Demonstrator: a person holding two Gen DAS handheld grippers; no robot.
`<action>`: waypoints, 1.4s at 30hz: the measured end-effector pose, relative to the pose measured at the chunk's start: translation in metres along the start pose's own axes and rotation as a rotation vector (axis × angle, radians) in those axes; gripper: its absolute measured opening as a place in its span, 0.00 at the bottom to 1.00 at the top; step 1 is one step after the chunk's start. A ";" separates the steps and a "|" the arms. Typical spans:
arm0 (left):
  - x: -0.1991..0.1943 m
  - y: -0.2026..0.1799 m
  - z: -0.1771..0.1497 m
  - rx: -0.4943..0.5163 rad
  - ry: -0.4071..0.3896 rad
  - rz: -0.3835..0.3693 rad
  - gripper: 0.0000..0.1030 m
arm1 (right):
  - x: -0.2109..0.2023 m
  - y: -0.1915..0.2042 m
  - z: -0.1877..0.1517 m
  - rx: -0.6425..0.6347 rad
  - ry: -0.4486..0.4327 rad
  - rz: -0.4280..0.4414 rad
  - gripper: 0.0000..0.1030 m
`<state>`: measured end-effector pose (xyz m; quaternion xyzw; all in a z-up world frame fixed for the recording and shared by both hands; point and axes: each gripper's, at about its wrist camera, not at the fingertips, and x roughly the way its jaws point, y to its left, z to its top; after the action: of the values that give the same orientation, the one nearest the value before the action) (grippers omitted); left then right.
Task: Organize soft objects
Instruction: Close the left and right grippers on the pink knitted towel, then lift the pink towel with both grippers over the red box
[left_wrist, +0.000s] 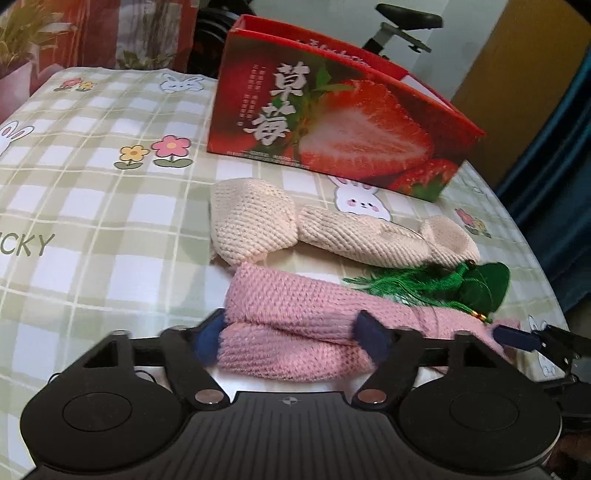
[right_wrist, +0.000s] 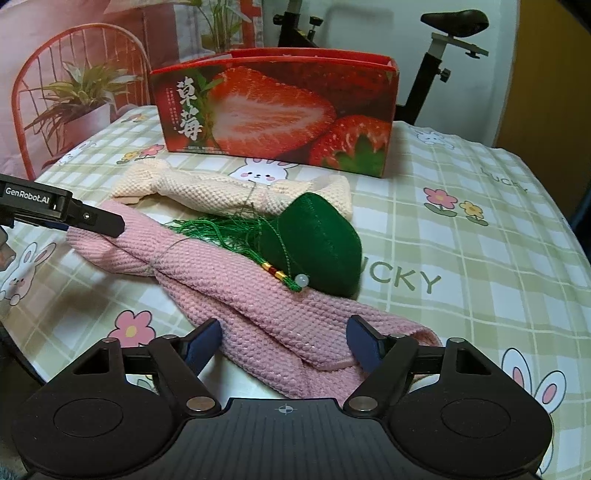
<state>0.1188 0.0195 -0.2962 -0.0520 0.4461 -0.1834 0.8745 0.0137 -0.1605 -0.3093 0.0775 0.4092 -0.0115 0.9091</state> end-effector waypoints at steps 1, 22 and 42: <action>-0.001 -0.002 -0.001 0.016 0.000 -0.011 0.60 | 0.000 0.000 0.000 -0.001 -0.001 0.007 0.60; -0.006 -0.007 -0.015 0.043 -0.015 -0.046 0.39 | -0.004 -0.006 0.000 0.067 -0.025 0.072 0.13; -0.095 -0.026 0.036 0.114 -0.349 -0.080 0.22 | -0.076 -0.010 0.077 0.030 -0.331 0.156 0.09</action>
<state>0.0897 0.0273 -0.1957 -0.0510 0.2738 -0.2314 0.9322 0.0196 -0.1854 -0.2037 0.1198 0.2463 0.0404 0.9609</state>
